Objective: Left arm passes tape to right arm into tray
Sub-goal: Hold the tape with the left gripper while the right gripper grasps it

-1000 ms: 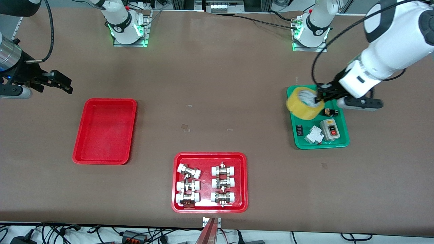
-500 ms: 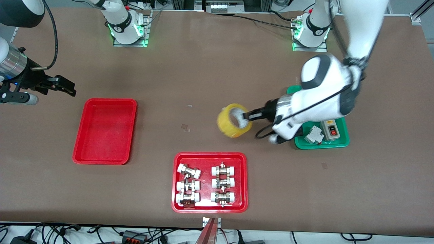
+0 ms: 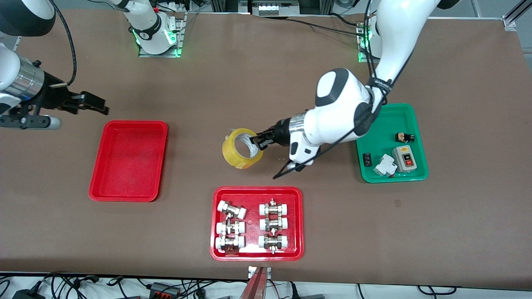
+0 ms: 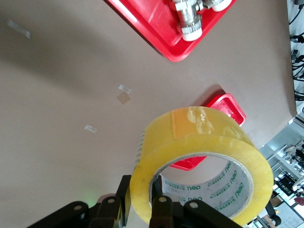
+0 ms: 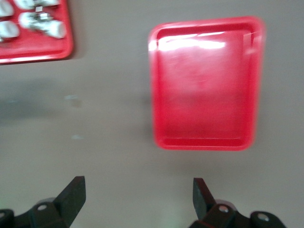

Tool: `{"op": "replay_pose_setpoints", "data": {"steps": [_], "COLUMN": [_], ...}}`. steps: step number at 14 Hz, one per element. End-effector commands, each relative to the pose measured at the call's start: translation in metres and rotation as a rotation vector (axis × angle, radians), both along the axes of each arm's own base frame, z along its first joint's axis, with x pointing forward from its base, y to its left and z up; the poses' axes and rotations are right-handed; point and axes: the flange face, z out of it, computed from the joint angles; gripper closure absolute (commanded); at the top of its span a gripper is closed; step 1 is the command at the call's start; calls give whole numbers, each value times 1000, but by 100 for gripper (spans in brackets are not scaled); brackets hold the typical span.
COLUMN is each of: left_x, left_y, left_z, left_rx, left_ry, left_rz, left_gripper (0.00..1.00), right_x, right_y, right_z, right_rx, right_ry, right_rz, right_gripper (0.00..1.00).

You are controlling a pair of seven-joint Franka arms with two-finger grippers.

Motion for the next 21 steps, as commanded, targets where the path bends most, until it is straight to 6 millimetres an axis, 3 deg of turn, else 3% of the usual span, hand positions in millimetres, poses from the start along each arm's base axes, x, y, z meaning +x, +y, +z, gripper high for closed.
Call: {"op": "replay_pose_setpoints", "data": {"steps": [1, 3, 4, 7, 9, 12, 15, 21], "left_x": [5, 3, 6, -7, -5, -5, -5, -6], "left_y": [-5, -12, -17, -55, -62, -63, -62, -64], "left_z": [7, 0, -11, -11, -20, -19, -21, -21], "left_rx": [-18, -12, -14, -54, -74, -76, -74, -74], "left_ry": [12, -10, -13, -13, -5, -5, -6, -5], "left_rz": [38, 42, 63, 268, 353, 352, 350, 348], "left_gripper": [100, 100, 100, 100, 100, 100, 100, 100], "right_x": [14, 29, 34, 54, 64, 78, 94, 97], "right_y": [20, 44, 66, 134, 164, 185, 191, 205], "right_z": [-22, -31, -31, -57, -84, -104, -129, -141], "right_rx": [218, 328, 371, 519, 528, 536, 535, 571], "right_ry": [39, 20, -11, -78, -118, -144, -213, -233], "right_rz": [34, 58, 61, 21, 42, 92, 168, 134], "right_gripper": [0, 0, 0, 0, 0, 0, 0, 0]}}
